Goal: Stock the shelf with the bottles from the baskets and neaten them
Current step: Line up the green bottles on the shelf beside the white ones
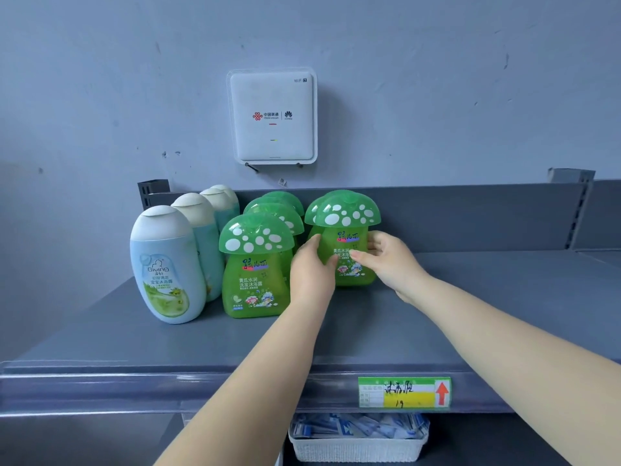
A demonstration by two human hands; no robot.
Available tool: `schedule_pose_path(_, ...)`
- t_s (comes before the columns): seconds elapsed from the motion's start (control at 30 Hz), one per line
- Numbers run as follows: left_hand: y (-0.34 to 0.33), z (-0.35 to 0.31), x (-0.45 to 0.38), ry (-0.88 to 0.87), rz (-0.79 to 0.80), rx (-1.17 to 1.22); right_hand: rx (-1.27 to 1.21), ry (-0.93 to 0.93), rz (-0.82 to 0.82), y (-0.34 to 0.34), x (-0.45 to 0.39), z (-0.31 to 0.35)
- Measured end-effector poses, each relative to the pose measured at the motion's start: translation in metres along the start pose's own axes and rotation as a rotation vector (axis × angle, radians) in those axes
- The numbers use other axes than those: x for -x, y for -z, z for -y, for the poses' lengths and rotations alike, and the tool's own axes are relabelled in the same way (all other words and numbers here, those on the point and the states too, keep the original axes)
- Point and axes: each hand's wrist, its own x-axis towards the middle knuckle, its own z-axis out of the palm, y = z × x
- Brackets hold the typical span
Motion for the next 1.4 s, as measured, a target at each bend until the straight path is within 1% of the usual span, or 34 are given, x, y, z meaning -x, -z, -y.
schedule_pose_path(0.17, -0.004, 0.005, -0.003, 0.025, 0.051, -0.086, 0.049, -0.014, 0.007, -0.003, -0.001, -0.012)
schedule_pose_path(0.5, -0.002, 0.003, 0.000, 0.026, 0.060, -0.148, 0.199, -0.001, 0.003, -0.004, 0.002, -0.007)
schedule_pose_path(0.67, 0.005, -0.005, 0.005, 0.015, 0.031, -0.130, 0.270, -0.011, 0.024, -0.001, 0.009, 0.004)
schedule_pose_path(0.77, 0.010, -0.011, 0.013, -0.004, 0.000, -0.115, 0.313, -0.052, 0.048, 0.006, 0.012, 0.016)
schedule_pose_path(0.9, 0.015, -0.017, 0.026, -0.006, -0.036, -0.102, 0.266, -0.143, 0.031, 0.024, 0.019, 0.031)
schedule_pose_path(0.97, 0.015, -0.025, 0.032, -0.044, -0.056, -0.075, 0.200, -0.174, 0.006, 0.035, 0.027, 0.039)
schedule_pose_path(1.03, 0.012, -0.038, 0.038, -0.111, -0.073, -0.066, 0.165, -0.150, -0.040, 0.048, 0.038, 0.049)
schedule_pose_path(1.07, 0.009, -0.046, 0.040, -0.155, -0.076, -0.078, 0.208, -0.104, -0.069, 0.056, 0.044, 0.053)
schedule_pose_path(1.13, 0.002, -0.064, 0.045, -0.249, -0.063, -0.137, 0.372, 0.023, -0.121, 0.074, 0.057, 0.063)
schedule_pose_path(1.23, -0.015, -0.092, 0.051, -0.411, -0.038, -0.292, 0.623, 0.158, -0.190, 0.107, 0.079, 0.074)
schedule_pose_path(1.3, -0.034, -0.110, 0.056, -0.511, -0.020, -0.387, 0.821, 0.202, -0.234, 0.132, 0.095, 0.079)
schedule_pose_path(1.4, -0.069, -0.137, 0.067, -0.660, 0.030, -0.480, 1.149, 0.177, -0.272, 0.172, 0.122, 0.081)
